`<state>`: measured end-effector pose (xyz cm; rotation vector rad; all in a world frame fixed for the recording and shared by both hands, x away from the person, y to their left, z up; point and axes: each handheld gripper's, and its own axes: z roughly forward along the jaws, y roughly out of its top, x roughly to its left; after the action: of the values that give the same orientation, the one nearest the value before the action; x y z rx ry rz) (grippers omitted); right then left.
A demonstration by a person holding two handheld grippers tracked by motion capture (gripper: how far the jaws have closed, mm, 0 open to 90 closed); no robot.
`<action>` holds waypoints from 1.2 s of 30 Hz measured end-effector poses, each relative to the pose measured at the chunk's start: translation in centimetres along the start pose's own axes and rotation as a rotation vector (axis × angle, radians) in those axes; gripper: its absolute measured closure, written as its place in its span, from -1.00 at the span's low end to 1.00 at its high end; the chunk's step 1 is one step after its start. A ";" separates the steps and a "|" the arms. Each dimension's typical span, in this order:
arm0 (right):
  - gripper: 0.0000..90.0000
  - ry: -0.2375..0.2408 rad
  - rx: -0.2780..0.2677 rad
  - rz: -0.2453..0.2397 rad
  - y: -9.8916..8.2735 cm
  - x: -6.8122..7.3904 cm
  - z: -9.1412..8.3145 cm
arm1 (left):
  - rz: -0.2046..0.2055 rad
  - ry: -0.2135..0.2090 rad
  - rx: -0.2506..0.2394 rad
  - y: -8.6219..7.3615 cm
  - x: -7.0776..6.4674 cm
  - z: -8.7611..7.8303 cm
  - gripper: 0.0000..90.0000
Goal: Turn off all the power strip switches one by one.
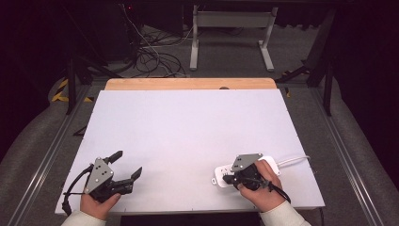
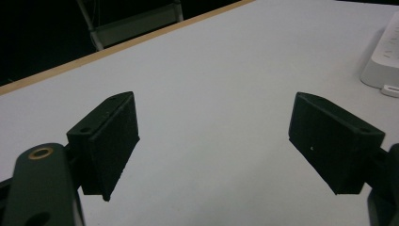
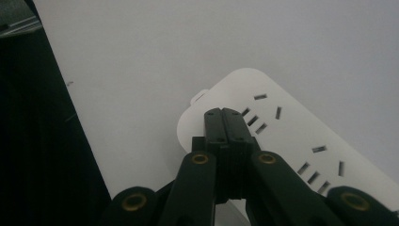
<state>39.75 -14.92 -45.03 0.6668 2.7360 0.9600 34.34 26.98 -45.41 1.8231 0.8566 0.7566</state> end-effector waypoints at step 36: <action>1.00 0.019 -0.008 0.036 -0.4 -0.4 0.1 | 0.004 -0.002 0.010 0.0 -0.2 0.3 -0.62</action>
<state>40.00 -15.40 -45.36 0.7111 2.7441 0.9894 34.45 26.72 -45.50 1.8348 0.8572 0.7541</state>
